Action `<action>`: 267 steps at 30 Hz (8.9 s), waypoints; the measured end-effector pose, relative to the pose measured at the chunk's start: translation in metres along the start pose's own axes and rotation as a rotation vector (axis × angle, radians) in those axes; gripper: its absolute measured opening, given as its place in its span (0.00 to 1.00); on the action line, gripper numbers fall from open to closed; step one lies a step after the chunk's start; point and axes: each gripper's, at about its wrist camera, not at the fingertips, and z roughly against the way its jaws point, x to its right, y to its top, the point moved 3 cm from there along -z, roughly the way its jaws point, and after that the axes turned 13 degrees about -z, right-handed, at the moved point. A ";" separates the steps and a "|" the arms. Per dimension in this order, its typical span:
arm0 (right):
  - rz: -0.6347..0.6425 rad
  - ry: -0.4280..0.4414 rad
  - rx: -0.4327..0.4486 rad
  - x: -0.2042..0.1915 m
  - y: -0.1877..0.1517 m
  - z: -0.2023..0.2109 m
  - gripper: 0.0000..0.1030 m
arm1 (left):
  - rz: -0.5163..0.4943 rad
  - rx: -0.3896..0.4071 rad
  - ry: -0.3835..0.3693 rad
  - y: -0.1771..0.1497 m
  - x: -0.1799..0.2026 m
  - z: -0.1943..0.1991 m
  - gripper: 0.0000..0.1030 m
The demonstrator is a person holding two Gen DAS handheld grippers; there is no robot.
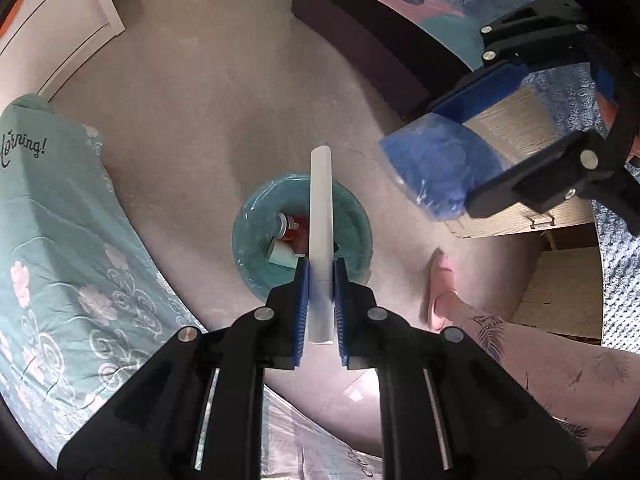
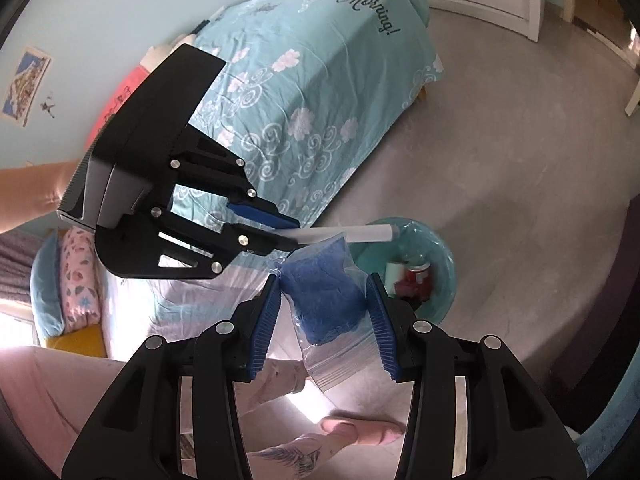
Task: Collect trash
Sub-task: 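Carry stick and bag over the teal wastebasket and open both grippers, then swing both grippers back toward the blanket, then grasp a long white box with the left gripper while the right gripper grasps a yellow-ended white box, then carry both white boxes over the teal wastebasket and open both grippers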
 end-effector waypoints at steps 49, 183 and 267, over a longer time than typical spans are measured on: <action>-0.109 -0.139 0.317 -0.007 -0.048 0.176 0.74 | -0.134 0.112 0.078 0.055 0.069 0.092 0.75; -0.376 -0.646 0.523 0.327 -0.791 0.530 0.93 | -1.058 0.169 -0.029 0.394 0.822 -0.006 0.46; 0.361 -0.131 0.319 -0.060 -0.045 0.264 0.60 | -0.070 0.202 0.306 0.075 0.147 0.189 0.45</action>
